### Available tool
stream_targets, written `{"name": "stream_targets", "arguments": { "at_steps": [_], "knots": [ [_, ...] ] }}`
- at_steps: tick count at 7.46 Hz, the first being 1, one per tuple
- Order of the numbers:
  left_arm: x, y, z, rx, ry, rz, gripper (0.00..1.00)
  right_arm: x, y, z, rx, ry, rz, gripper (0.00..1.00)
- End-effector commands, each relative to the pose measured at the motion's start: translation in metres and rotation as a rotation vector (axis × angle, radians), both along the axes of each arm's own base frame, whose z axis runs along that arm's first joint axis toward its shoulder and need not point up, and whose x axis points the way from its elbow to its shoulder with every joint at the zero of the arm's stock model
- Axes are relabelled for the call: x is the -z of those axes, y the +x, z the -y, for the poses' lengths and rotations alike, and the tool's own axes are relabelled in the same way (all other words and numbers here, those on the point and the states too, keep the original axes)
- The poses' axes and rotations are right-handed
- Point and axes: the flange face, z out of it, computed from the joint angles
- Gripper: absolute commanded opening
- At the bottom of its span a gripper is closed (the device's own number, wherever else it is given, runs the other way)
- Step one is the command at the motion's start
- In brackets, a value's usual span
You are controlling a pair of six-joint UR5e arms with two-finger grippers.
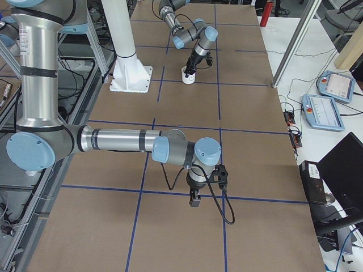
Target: Flip mug
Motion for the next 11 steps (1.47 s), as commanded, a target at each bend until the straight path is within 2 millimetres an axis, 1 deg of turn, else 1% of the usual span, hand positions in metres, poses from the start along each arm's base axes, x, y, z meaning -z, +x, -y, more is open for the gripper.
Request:
{"name": "stream_targets", "arguments": {
  "at_steps": [1,2,3,4,5,6,7,8,9,10,11],
  "knots": [
    [0.023,-0.025,-0.015,0.002,0.042,-0.065,1.00,0.000,0.000,0.000,0.000,0.000,0.000,1.00],
    [0.033,-0.051,-0.015,0.021,0.061,-0.092,1.00,0.000,0.000,0.000,0.000,0.000,0.000,1.00],
    [0.046,-0.083,-0.004,0.059,0.085,-0.122,1.00,0.000,0.000,0.000,0.000,0.000,0.000,1.00],
    [0.040,-0.131,-0.001,0.099,0.126,-0.162,1.00,0.000,0.000,0.000,0.000,0.000,0.000,1.00],
    [0.022,-0.185,0.011,0.165,0.183,-0.175,1.00,0.000,0.000,0.000,0.000,0.000,0.000,1.00],
    [-0.017,-0.225,0.025,0.179,0.267,-0.165,1.00,0.000,0.000,0.000,0.000,0.000,0.000,1.00],
    [-0.066,-0.262,0.047,0.159,0.357,-0.145,1.00,0.000,0.000,0.000,0.000,0.000,0.000,1.00],
    [-0.108,-0.304,0.069,0.127,0.461,-0.131,1.00,0.000,0.000,0.000,0.000,0.000,0.000,1.00],
    [-0.164,-0.351,0.083,0.089,0.542,-0.103,1.00,0.000,0.000,0.000,0.000,0.000,0.000,1.00],
    [-0.214,-0.388,0.087,0.048,0.609,-0.056,1.00,0.000,0.000,0.000,0.000,0.000,0.000,1.00],
    [-0.262,-0.412,0.082,-0.006,0.663,0.005,1.00,0.000,0.000,0.000,0.000,0.000,0.000,1.00]
  ]
}}
